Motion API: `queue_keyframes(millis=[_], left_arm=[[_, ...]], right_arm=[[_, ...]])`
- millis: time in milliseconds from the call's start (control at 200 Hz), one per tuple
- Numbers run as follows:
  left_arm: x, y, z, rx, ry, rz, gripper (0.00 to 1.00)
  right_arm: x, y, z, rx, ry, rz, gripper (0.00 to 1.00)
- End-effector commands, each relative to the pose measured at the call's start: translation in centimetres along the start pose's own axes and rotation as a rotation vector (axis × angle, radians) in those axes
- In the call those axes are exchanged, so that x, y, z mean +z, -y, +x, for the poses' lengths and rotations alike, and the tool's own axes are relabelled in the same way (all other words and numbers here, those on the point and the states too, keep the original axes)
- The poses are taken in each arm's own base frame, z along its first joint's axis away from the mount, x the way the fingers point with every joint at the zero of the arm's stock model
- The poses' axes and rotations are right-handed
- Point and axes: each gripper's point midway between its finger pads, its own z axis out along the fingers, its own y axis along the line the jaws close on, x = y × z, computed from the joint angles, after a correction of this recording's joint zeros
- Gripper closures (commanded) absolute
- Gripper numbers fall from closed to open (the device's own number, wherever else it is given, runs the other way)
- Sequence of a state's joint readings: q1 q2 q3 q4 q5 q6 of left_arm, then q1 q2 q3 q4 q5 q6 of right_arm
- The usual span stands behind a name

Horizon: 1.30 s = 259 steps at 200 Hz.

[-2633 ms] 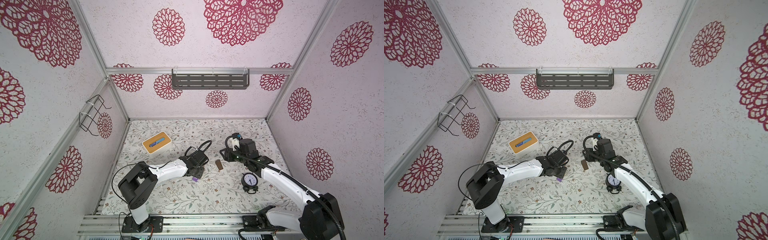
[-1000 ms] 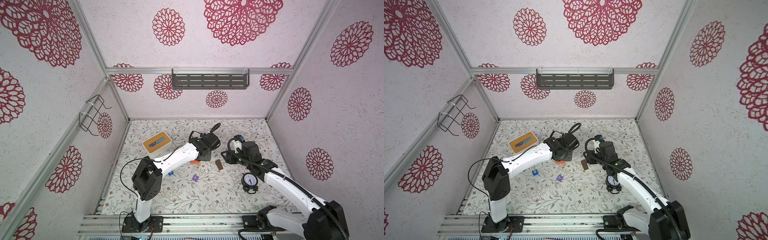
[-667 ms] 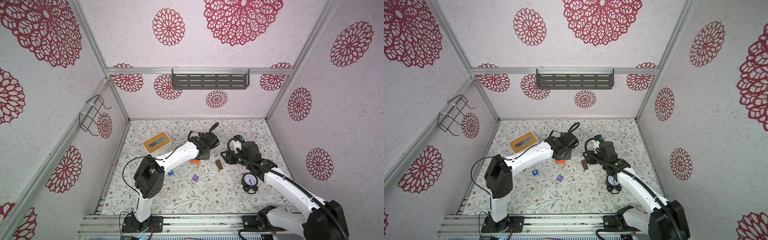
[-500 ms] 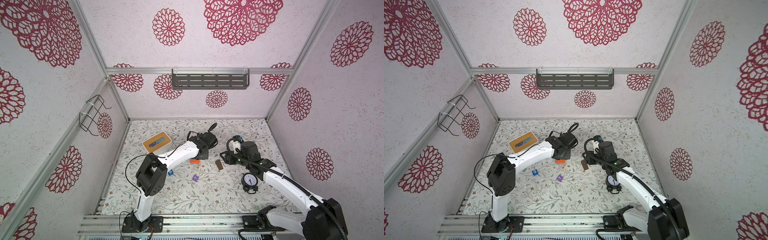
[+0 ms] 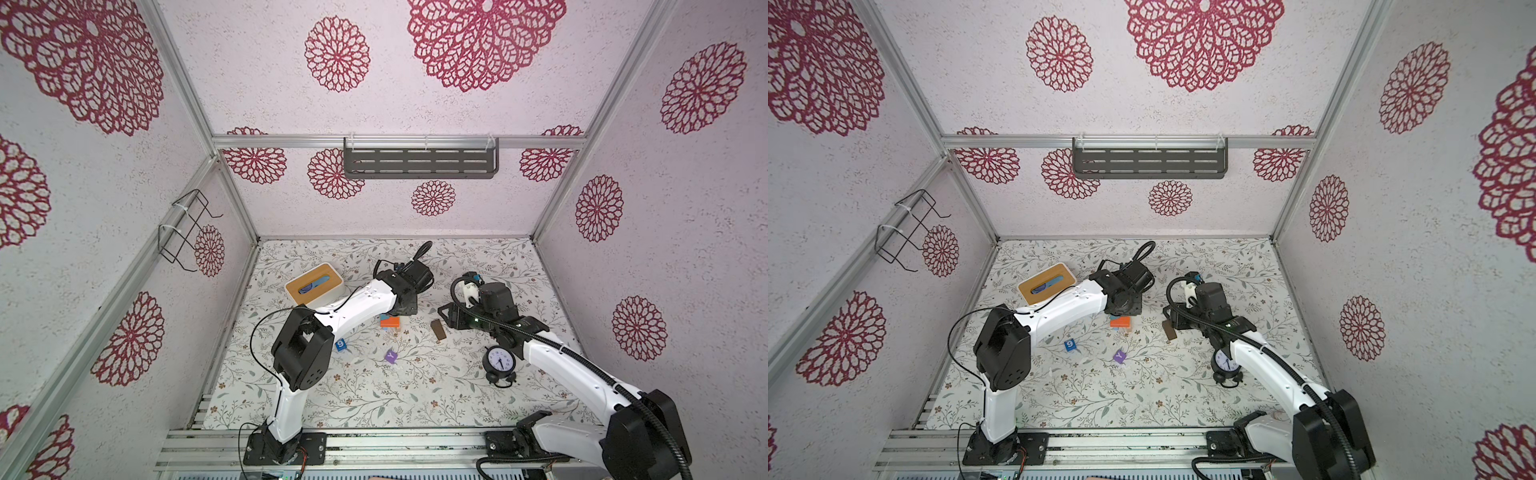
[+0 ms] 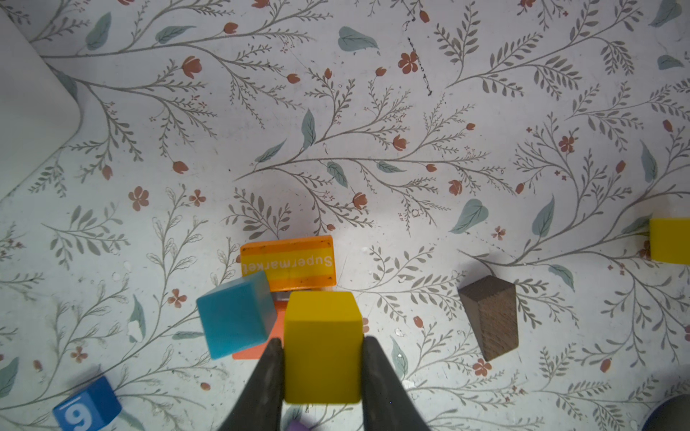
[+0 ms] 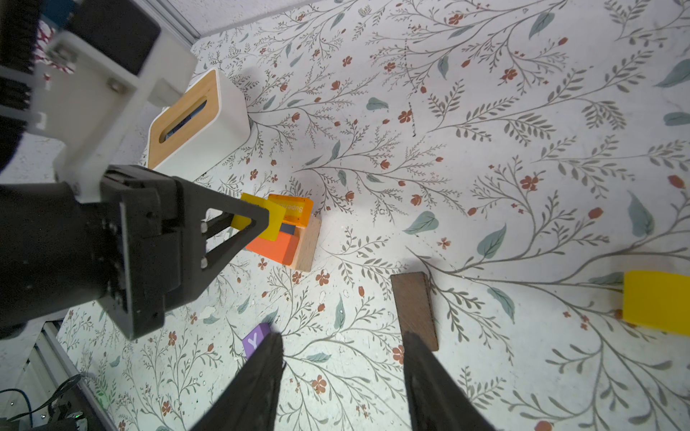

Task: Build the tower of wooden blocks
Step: 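Hold the yellow cube with the left gripper above the structure beside the teal cube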

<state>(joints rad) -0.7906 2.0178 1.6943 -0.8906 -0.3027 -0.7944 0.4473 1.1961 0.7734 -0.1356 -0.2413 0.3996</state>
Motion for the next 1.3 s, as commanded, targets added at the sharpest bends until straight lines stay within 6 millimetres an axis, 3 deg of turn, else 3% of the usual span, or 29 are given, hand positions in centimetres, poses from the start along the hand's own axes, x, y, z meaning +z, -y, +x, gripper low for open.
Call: queue_keyframes(millis=[0, 635, 1291], left_arm=[[0.7, 0.5, -0.6, -0.017, 0.01, 0.005, 0.69], [2.0, 0.3, -0.3, -0.009, -0.002, -0.033, 0.69], [2.0, -0.4, -0.4, -0.003, -0.004, -0.064, 0.68]], right_arm=[[-0.2, -0.5, -1.0, -0.028, 0.029, -0.024, 0.45], [0.1, -0.1, -0.1, -0.03, 0.015, -0.025, 0.45], [0.7, -0.1, 0.3, -0.024, 0.0, -0.033, 0.45]])
